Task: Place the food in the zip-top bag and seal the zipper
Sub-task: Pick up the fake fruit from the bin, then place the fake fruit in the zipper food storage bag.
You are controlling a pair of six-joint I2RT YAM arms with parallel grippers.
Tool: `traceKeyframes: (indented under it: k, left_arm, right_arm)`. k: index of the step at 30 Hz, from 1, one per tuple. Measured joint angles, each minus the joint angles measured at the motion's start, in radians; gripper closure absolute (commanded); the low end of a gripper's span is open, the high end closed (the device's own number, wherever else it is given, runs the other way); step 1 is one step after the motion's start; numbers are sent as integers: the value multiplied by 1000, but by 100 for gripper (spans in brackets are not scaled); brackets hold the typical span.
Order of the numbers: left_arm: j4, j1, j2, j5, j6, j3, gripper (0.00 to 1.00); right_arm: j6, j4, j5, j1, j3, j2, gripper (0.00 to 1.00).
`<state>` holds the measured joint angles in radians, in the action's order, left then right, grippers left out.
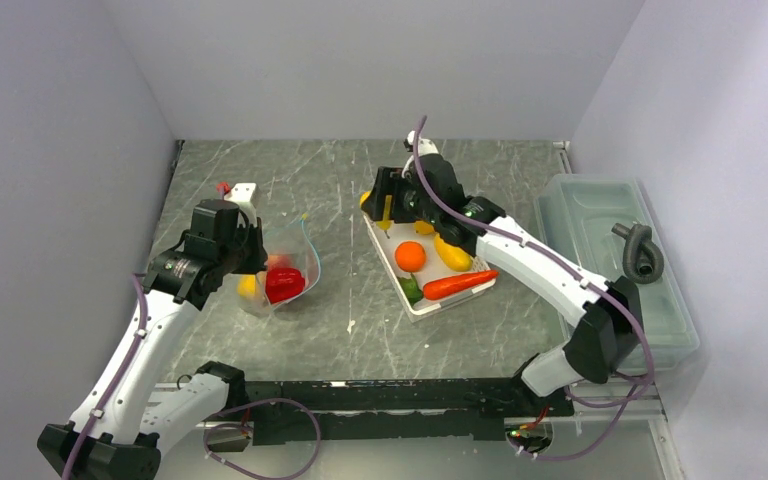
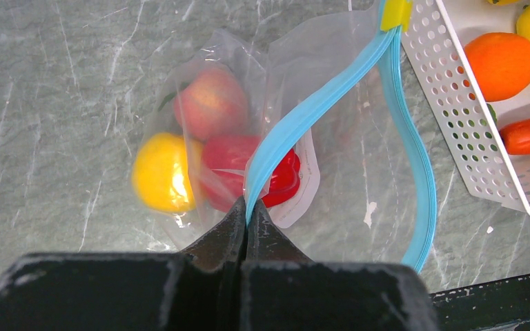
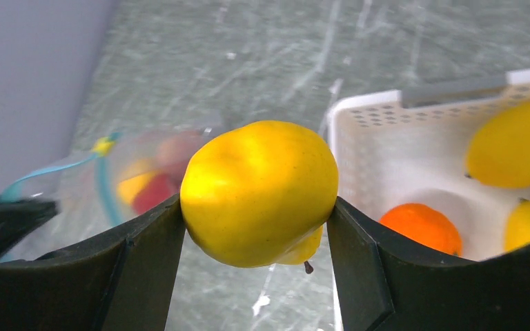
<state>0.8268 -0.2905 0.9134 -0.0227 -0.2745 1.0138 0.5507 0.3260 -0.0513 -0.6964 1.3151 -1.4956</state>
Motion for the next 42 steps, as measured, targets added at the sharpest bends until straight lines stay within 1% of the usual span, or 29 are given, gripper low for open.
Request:
traceKeyframes:
  k: [4,9,16,24,29,36,42]
  left_arm:
    - [0,0,0,0,0,0,100]
    - [0,0,0,0,0,0,100]
    - [0,0,0,0,0,0,100]
    - [0,0,0,0,0,0,100]
    - [0,0,0,0,0,0,100]
    - [0,0,0,0,0,0,100]
    - [0,0,0,0,0,0,100]
  right_arm:
    - [2,-52,16,-75,-1,37,61]
    - [3,-101,27,-177,-1,46,62]
    - [27,-188,35,-251,-2,55,62]
    - [72,-329,35,-312,-11,48,63]
    - [103,-402,34,-339,-11,-3,63]
    - [153,-435,24,-359,-14,-105,63]
    - [195,-455,7,-365,-23,-140,63]
